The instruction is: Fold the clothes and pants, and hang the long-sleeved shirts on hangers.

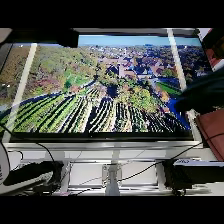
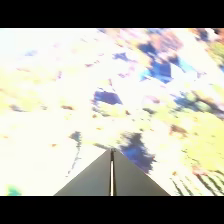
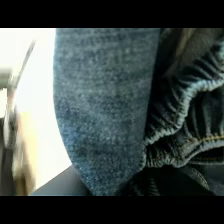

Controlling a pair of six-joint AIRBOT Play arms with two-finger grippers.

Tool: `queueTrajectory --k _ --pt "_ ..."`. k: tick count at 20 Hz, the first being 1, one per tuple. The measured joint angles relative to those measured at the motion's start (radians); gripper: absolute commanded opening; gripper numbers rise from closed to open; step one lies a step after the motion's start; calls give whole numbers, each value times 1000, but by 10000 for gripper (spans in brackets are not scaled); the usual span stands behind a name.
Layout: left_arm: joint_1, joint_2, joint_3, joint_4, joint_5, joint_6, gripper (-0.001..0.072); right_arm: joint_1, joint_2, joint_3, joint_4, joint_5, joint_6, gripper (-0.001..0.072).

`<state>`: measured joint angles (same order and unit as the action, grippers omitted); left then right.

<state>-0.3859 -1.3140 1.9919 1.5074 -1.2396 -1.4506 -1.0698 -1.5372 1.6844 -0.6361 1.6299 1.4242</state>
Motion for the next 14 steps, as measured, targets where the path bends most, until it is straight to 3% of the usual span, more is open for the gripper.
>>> queueTrajectory --k 3,6,7,8,10,14 --pt "0 34 0 60 0 0 28 -206 55 0 -124 0 64 43" --pt "0 47 0 87 0 0 28 -372 89 0 -340 34 142 44" --pt "0 50 0 92 0 0 28 -412 95 0 -425 50 167 75" --pt "0 51 0 96 0 0 28 -452 98 -1 -518 62 201 248" --pt "0 53 0 102 0 0 28 -515 105 0 -651 66 261 677" --pt "0 55 0 107 0 0 28 -569 108 0 -713 22 323 671"
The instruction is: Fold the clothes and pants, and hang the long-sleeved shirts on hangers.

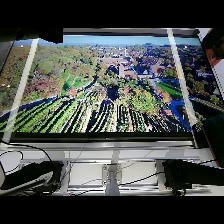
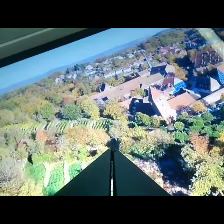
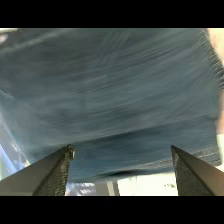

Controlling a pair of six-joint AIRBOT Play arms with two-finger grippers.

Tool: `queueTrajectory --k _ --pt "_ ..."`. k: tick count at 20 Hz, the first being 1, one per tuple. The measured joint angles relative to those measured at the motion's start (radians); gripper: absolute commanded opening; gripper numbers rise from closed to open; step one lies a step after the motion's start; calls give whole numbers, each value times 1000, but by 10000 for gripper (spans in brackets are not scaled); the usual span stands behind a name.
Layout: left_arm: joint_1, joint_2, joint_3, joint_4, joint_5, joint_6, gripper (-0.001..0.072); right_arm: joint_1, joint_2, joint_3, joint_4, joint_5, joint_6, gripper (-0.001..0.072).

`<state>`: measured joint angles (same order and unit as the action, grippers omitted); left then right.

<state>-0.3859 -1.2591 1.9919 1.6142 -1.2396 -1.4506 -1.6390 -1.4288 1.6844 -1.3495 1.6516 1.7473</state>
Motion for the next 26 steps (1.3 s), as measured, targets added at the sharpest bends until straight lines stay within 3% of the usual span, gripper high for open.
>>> queueTrajectory --k 1,2,3,4,6,10,14,21,26 --pt "0 0 0 0 0 0 28 -2 0 0 8 -8 8 648" --pt "0 0 0 1 0 0 28 1 1 0 17 -20 11 512" --pt "0 0 0 1 0 0 28 8 0 0 39 -29 11 314" --pt "0 0 0 1 0 0 28 21 1 0 67 -39 11 173" --pt "0 0 0 1 0 0 28 67 0 0 162 -66 11 49" --pt "0 0 0 1 0 0 28 267 2 0 351 -105 -23 44" --pt "0 0 0 2 0 0 28 603 20 0 404 -96 -91 44" --pt "0 0 0 2 -1 0 28 1251 109 0 281 -111 -211 44" --pt "0 0 0 2 0 0 28 1497 137 0 180 -166 -235 45"
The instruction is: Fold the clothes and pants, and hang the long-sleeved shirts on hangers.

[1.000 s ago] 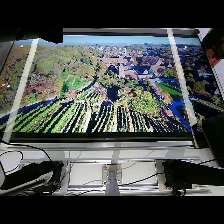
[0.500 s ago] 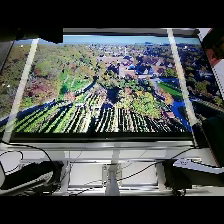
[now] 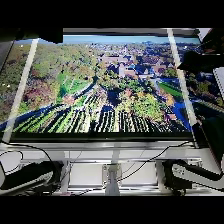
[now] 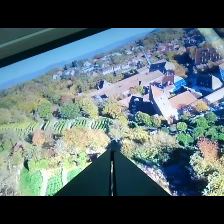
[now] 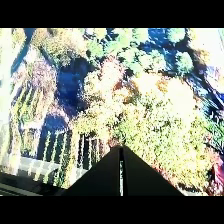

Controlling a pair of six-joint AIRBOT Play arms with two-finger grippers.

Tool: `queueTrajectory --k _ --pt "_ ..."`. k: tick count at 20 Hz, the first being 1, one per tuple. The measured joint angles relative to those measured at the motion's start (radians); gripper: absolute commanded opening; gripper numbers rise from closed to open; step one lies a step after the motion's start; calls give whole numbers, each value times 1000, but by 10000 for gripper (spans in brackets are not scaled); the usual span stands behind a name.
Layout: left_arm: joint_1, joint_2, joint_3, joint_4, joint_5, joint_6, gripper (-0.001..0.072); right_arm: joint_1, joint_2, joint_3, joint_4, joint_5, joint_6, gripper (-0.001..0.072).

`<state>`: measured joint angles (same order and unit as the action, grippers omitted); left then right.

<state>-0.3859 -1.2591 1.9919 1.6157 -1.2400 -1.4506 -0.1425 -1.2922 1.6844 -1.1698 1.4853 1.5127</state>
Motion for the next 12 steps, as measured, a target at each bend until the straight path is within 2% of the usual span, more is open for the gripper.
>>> queueTrajectory --k 12 --pt "0 0 0 0 0 0 28 80 7 0 -37 -63 -7 45"
